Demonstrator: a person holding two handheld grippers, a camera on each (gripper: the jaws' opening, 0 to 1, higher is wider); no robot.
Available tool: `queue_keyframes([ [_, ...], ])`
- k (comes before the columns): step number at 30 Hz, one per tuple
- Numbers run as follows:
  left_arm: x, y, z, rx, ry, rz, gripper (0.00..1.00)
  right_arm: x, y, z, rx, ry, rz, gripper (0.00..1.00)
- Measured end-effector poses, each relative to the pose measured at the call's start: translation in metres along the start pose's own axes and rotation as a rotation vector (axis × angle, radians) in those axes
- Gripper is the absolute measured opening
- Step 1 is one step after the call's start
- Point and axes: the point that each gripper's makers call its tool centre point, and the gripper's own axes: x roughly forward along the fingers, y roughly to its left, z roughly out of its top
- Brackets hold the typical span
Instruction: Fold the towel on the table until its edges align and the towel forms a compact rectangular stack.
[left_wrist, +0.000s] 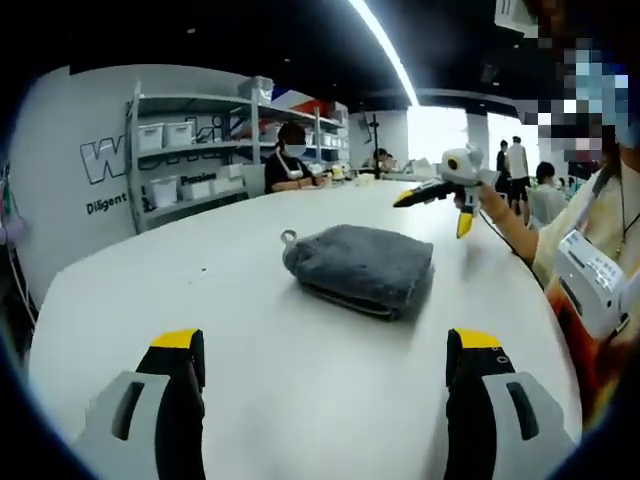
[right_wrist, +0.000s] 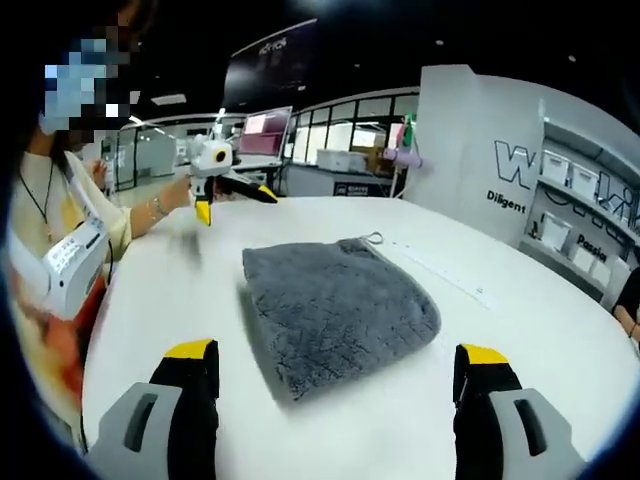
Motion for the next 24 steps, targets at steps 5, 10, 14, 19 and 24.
queue_keyframes([
  [5, -0.013, 0.000, -0.004, -0.028, -0.028, 0.008, 0.98, 0.000, -0.001, -0.004, -0.014, -0.013, -0.032, 1.00],
  [10, -0.008, -0.006, -0.014, -0.062, -0.014, 0.001, 0.98, 0.002, -0.012, -0.010, 0.035, -0.033, -0.046, 1.00],
  [14, -0.003, -0.013, -0.021, -0.008, 0.032, 0.002, 0.99, 0.000, -0.020, -0.018, 0.078, -0.037, -0.070, 1.00],
  [19, 0.000, -0.016, -0.025, -0.003, 0.051, -0.007, 0.99, -0.004, -0.029, -0.021, 0.113, -0.050, -0.094, 1.00],
  [24, 0.000, -0.014, -0.031, -0.017, 0.074, -0.005, 0.99, -0.003, -0.029, -0.024, 0.121, -0.046, -0.093, 1.00],
])
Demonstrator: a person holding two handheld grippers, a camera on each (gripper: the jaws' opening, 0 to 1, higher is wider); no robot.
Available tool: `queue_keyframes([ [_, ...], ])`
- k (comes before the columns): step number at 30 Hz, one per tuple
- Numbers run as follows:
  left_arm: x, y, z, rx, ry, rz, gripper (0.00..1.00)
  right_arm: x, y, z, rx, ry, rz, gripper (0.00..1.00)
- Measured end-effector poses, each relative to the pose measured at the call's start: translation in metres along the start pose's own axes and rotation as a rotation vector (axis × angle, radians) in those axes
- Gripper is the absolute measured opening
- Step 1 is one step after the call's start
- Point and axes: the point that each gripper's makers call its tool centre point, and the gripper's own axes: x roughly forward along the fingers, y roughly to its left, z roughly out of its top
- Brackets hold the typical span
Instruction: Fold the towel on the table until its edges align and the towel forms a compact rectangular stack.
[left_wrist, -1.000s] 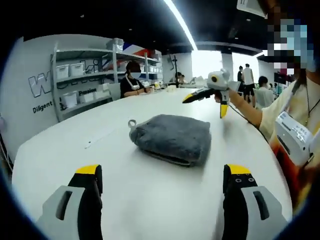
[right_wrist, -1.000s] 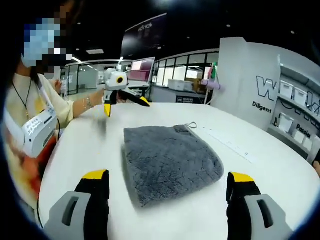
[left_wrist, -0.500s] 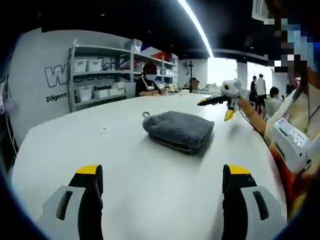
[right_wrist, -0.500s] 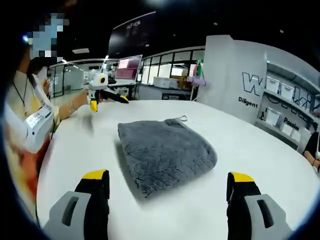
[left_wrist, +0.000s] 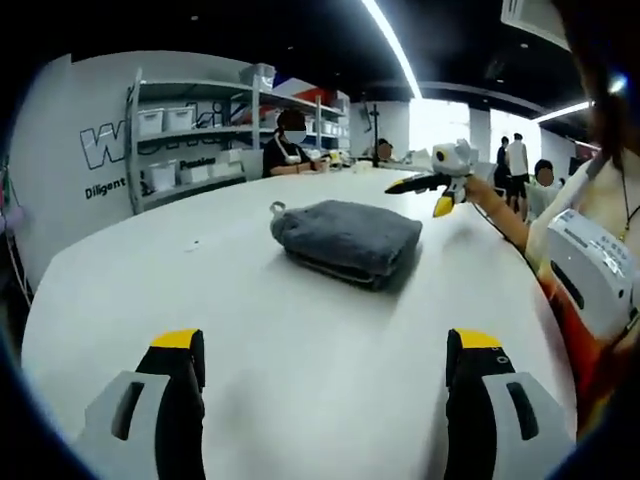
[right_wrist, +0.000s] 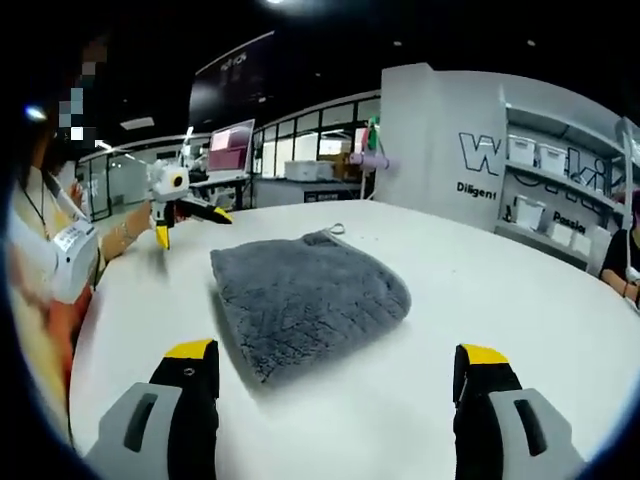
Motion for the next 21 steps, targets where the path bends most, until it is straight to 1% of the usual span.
queue_keyframes([
  [3, -0.002, 0.004, -0.002, -0.001, 0.010, 0.017, 0.99, 0.001, 0.000, -0.002, 0.016, 0.000, 0.002, 1.00],
  [5, -0.003, 0.005, -0.003, -0.005, 0.015, 0.017, 0.99, 0.001, -0.001, -0.002, 0.026, -0.003, 0.002, 1.00],
  [6, -0.003, 0.005, -0.003, -0.007, 0.016, 0.017, 0.99, 0.000, -0.002, -0.006, 0.032, -0.006, 0.004, 1.00],
  [8, -0.004, 0.004, -0.002, -0.009, 0.012, 0.017, 0.99, -0.001, -0.002, -0.007, 0.021, -0.016, 0.003, 1.00],
  [9, -0.004, 0.004, -0.001, -0.008, 0.008, 0.018, 0.99, -0.002, -0.001, -0.005, 0.006, -0.027, 0.002, 1.00],
  [13, -0.006, 0.003, 0.002, -0.001, 0.003, 0.020, 0.99, -0.005, -0.001, 0.006, 0.001, -0.060, 0.002, 1.00],
  [17, -0.006, 0.006, 0.001, -0.009, 0.006, 0.022, 0.99, -0.006, -0.008, 0.006, 0.013, -0.059, -0.020, 1.00],
  [21, -0.007, 0.008, 0.000, -0.011, 0.011, 0.026, 0.99, -0.005, -0.010, 0.006, 0.016, -0.053, -0.026, 1.00],
])
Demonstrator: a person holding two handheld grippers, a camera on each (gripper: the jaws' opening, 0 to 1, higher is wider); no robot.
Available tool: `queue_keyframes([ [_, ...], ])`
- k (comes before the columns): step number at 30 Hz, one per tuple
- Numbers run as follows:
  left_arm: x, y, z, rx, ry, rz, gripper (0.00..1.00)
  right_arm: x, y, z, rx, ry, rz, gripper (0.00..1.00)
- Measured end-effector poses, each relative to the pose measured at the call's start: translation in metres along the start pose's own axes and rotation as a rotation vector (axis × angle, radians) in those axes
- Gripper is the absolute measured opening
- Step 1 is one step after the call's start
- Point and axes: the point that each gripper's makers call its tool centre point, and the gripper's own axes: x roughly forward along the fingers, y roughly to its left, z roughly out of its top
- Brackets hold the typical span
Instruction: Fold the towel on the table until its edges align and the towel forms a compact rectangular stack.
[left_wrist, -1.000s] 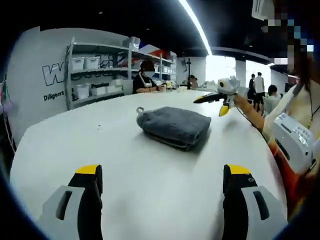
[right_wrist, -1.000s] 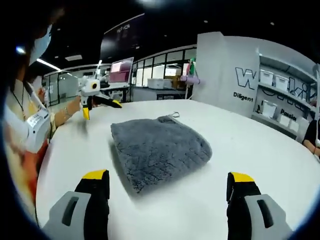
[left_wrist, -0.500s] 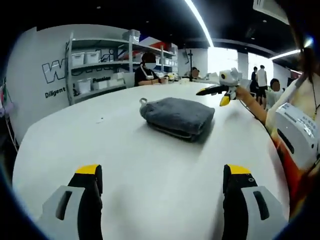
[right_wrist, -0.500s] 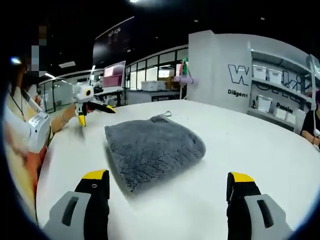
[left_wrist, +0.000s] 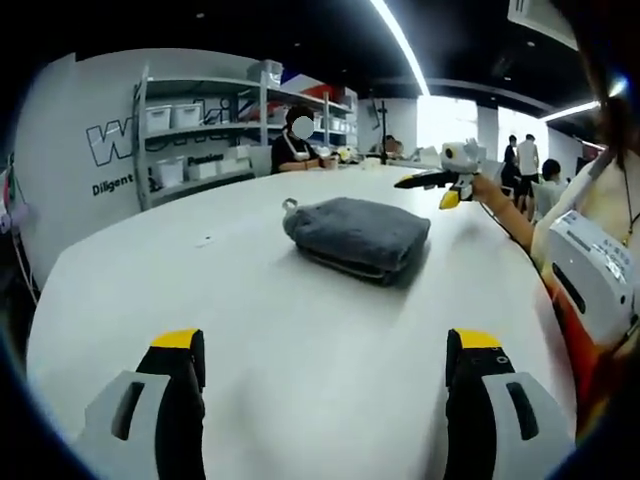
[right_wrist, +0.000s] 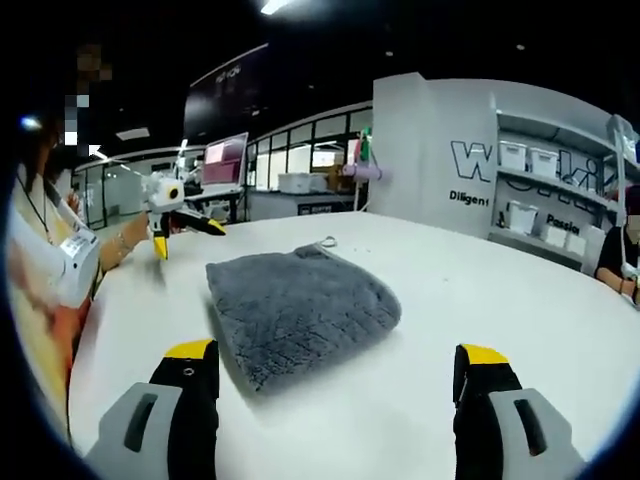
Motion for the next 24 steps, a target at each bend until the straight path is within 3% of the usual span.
queue_keyframes([
  [24, 0.0010, 0.0013, -0.0059, -0.006, 0.026, 0.001, 0.99, 0.0010, -0.0011, -0.0068, 0.002, 0.032, 0.003, 0.99],
])
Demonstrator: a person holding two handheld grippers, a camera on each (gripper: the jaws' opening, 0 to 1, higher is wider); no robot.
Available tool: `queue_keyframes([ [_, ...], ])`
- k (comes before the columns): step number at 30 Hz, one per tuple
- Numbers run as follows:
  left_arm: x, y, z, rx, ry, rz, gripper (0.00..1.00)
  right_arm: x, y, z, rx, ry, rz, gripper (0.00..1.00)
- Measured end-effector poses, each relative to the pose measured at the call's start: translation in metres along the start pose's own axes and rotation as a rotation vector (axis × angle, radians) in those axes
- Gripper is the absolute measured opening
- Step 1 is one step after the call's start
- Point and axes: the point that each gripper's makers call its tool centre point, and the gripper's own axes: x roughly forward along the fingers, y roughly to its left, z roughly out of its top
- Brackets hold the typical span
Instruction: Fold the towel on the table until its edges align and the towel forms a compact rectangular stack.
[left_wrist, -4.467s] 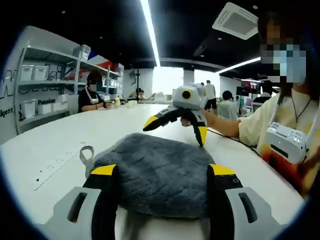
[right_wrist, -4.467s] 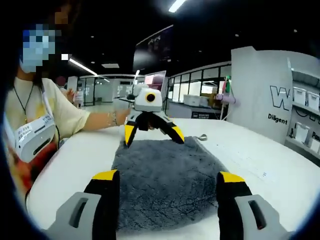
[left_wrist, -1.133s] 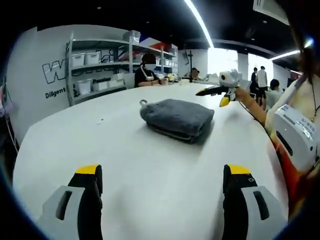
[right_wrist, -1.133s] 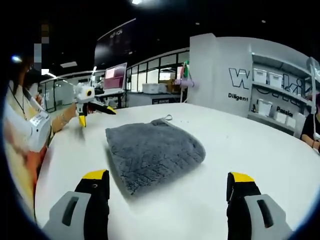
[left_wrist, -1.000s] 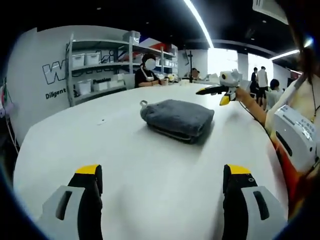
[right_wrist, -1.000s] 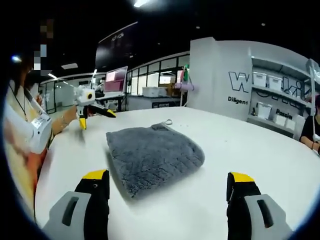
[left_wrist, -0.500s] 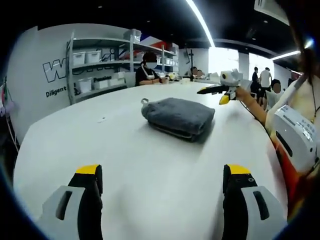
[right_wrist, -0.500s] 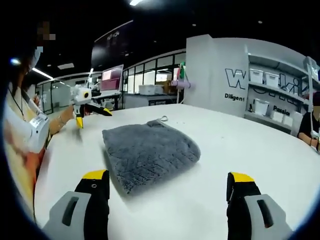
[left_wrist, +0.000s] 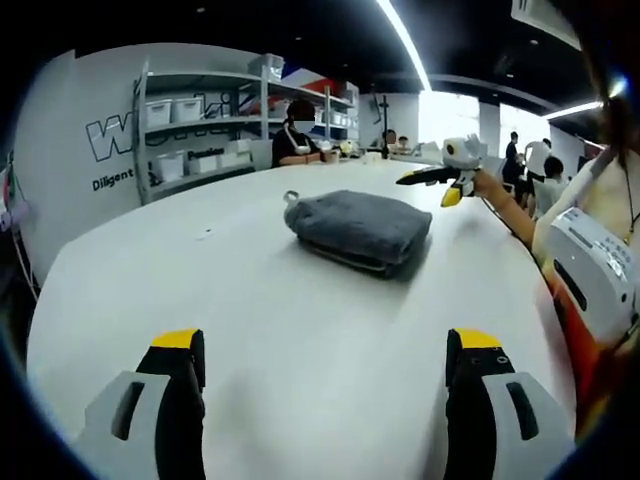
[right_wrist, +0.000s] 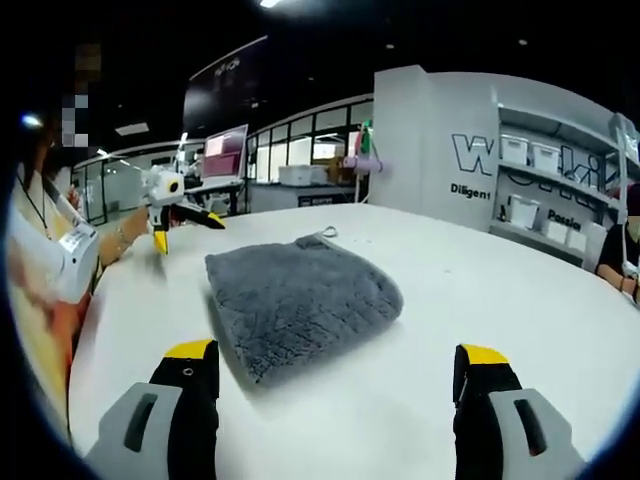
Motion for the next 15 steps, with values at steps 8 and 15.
queue_keyframes([
  [8, -0.0001, -0.0021, -0.0003, -0.002, 0.001, -0.002, 0.99, -0.0005, 0.0014, -0.0035, -0.004, 0.008, 0.001, 0.99],
  [15, -0.0013, -0.0039, 0.0012, -0.005, -0.006, -0.007, 0.99, -0.0005, 0.0006, -0.0056, -0.007, 0.024, -0.006, 0.99],
])
